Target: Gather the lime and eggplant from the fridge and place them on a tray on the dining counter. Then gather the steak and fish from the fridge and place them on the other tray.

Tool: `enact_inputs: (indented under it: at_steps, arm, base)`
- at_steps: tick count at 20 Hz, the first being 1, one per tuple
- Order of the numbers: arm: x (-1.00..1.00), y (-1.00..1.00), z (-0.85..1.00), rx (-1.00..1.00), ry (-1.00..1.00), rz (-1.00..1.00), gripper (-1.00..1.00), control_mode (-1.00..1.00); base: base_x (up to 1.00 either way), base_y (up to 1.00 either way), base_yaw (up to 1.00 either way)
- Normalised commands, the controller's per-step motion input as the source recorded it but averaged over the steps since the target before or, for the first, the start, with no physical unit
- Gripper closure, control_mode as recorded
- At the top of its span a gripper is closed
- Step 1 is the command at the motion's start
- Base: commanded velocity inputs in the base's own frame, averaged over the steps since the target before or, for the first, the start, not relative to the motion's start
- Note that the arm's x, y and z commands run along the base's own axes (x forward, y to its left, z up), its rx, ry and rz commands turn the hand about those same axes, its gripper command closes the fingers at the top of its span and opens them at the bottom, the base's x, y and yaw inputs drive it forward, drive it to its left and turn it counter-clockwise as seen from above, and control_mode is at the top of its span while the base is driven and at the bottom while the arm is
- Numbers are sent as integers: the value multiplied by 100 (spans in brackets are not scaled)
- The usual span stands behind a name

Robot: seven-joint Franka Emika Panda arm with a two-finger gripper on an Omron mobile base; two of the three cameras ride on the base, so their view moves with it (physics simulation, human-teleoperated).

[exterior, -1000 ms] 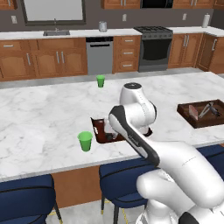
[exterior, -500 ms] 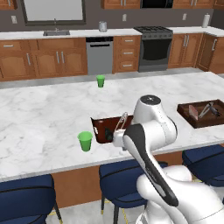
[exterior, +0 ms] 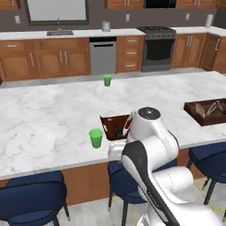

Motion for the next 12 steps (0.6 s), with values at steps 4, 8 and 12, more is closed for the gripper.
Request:
enact_inputs:
  at_steps: [4,8,12]
  arm:
    - [0,0,0,0,0,0,-100,100]
    - [0,0,0,0,0,0,-100,100]
    - [0,0,0,0,0,0,-100,100]
  base:
    - [-36,100,0]
    - [-38,100,0]
    - [-28,100,0]
